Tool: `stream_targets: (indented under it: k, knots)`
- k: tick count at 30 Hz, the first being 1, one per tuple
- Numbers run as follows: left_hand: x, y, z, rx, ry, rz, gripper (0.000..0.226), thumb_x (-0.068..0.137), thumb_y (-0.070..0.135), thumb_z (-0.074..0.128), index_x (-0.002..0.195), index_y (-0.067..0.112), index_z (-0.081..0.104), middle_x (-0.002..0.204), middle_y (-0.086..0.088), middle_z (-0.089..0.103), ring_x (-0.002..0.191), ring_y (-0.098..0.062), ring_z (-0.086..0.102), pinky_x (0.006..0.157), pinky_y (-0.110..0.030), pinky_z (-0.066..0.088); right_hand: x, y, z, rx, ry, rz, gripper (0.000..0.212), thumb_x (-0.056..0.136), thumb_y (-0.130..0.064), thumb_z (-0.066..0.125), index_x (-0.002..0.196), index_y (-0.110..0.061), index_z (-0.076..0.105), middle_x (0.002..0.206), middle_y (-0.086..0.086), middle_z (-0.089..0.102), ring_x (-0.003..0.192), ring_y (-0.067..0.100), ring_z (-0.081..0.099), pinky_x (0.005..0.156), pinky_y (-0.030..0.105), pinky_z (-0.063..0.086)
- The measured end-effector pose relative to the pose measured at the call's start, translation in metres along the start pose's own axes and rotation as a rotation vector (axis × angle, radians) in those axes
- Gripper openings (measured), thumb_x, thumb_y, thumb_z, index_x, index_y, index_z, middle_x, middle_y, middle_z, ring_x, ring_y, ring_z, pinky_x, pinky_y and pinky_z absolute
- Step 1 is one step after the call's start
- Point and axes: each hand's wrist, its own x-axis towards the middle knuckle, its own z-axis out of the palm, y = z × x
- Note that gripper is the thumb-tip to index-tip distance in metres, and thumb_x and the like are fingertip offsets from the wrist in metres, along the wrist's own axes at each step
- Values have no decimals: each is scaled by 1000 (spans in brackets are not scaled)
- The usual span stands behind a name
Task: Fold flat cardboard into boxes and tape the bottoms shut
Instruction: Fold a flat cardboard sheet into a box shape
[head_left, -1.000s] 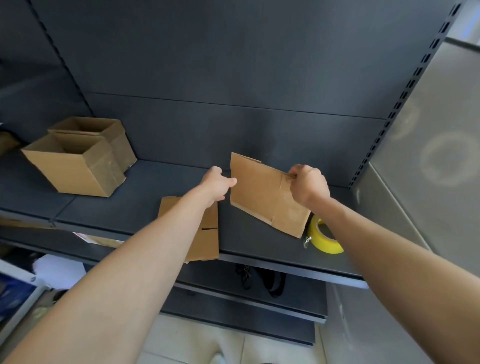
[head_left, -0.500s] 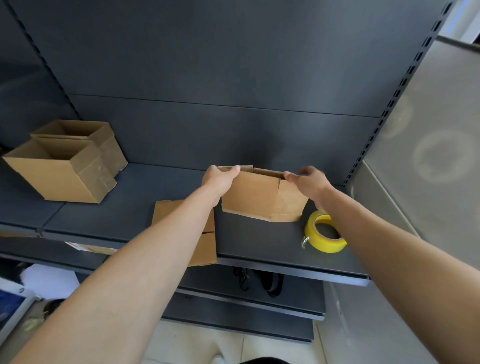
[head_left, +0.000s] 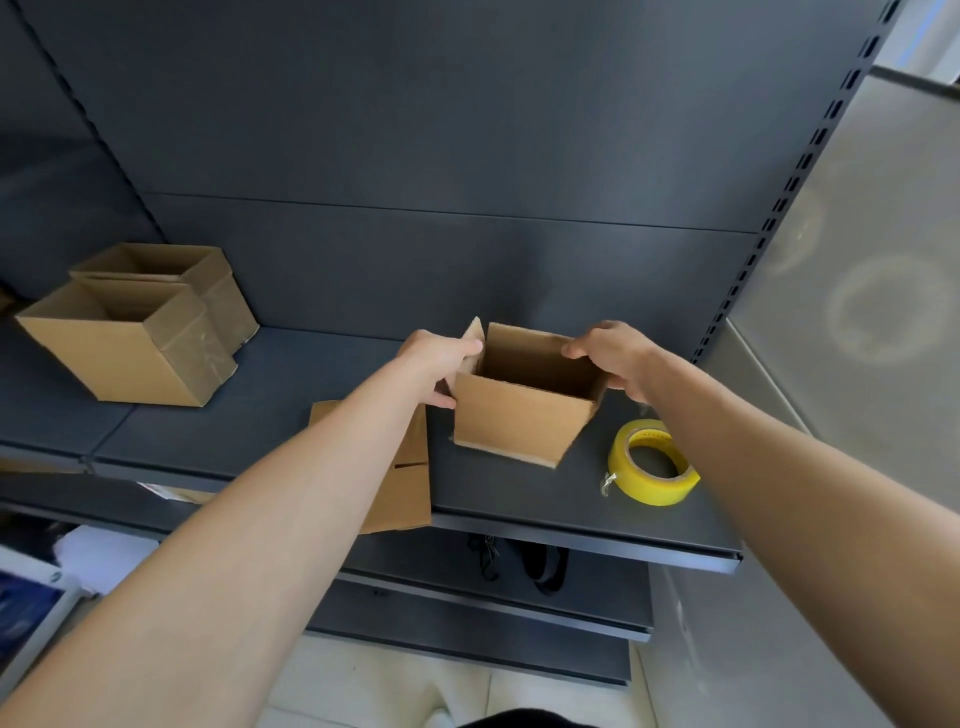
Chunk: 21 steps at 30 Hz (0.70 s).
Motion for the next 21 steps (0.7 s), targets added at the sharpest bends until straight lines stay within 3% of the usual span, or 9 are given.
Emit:
stream_targets:
  k: [5,9,15,21]
  knots:
    - [-7,2,12,-7,-59,-34,49,88,34,66,127,11,47,123,-12,52,107,-34,59,72,-40,58,0,3,4,19,2,-1,47,90,-22,63,134,-16,46,127,8,55,117,29,53,104,44,42]
    - [-6,1,10,-68,-92,-69,45,88,45,63,114,13,46,109,-12,56,102,-34,61,84,-45,57,2,10,0,159,112,11,54,91,-30,62,138,-15,39,129,10,52,111,27,55,98,39,46]
    - [-8,1,16,13,-90,26,38,89,27,66,119,7,55,112,-12,61,98,-28,63,82,-43,57,-3,21,6,48,101,5,81,87,1,60,150,-19,14,149,12,30,129,33,40,99,40,43]
    - [-7,0,22,-16,-3,35,34,92,18,62,123,8,52,109,-12,58,94,-26,61,71,-35,57,-8,22,2,29,61,-8,82,89,5,52,152,-20,7,149,14,31,132,33,37,101,39,41]
